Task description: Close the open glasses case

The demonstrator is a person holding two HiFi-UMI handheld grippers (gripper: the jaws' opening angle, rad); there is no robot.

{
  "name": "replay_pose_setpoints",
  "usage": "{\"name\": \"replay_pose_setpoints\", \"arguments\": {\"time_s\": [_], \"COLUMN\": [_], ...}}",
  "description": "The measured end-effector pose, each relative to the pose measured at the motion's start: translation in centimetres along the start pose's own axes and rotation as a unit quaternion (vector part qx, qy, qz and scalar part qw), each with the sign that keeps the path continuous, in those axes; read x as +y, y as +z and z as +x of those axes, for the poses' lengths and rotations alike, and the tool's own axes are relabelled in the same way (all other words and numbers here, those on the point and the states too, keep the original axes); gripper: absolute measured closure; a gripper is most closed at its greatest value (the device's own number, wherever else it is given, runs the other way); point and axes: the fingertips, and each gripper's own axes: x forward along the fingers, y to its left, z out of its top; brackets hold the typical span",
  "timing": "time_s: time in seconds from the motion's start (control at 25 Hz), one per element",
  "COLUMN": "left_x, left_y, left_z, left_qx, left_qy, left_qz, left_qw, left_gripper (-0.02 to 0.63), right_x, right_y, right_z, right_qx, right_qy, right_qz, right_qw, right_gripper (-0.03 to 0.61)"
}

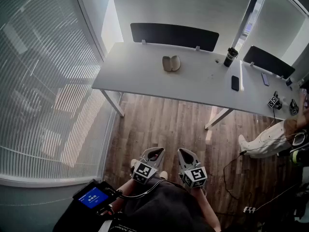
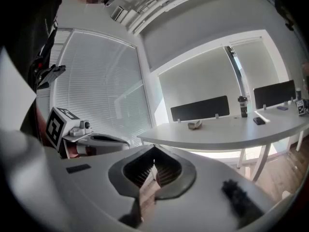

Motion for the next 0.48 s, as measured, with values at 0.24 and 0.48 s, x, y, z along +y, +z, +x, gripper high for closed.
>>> {"name": "replay_pose_setpoints", "arguments": {"time_s": [0.24, 0.48], "left_x": [0.7, 0.6], "left_y": [-2.1, -0.9], "left_z": [0.2, -0.2], "left_qx": [0.008, 0.008], "left_qy": [0.006, 0.009], "left_qz": [0.023, 0.014], "left_qw": [0.9997, 0.9998], "left_gripper": [0.609, 0.608], "right_x": [-0.9, -1.2], "right_y": [-1.3, -0.8], "right_z": [-0.3, -0.2], "right_qx": [0.008, -0.001], "right_qy": [-0.009, -0.017], "right_qz": [0.024, 0.047], "right_qw": [1.000, 0.999], "right_gripper": [0.574, 0.574]}}
